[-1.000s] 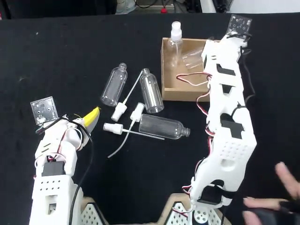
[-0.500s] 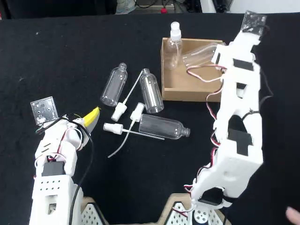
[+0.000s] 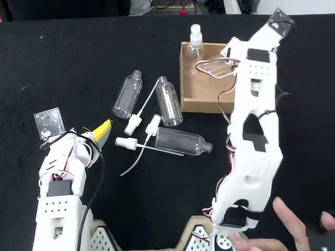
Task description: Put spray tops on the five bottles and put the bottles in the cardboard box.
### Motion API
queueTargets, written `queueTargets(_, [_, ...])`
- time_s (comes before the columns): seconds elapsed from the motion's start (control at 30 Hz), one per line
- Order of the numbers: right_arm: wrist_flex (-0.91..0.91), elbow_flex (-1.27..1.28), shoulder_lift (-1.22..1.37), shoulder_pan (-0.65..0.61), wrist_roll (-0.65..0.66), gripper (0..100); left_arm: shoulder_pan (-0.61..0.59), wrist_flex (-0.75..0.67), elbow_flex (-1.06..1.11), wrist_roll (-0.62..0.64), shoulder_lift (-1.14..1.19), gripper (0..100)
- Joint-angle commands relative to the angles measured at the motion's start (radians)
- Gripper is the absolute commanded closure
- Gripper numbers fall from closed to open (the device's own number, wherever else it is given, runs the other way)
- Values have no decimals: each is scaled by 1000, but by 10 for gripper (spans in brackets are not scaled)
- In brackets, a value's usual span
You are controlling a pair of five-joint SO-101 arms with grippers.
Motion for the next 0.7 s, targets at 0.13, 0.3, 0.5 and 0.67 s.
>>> queueTargets(0.13, [97,-314,127,-31,-95,532,16,-23,-10,3,3,629])
queueTargets(0.3, [144,-458,254,-32,-140,532,16,-23,-10,3,3,629])
queueTargets(0.5, [184,-633,377,-37,-157,532,16,-23,-8,3,3,629])
queueTargets(0.67, [184,-736,472,-57,-155,532,16,-23,-8,3,3,629])
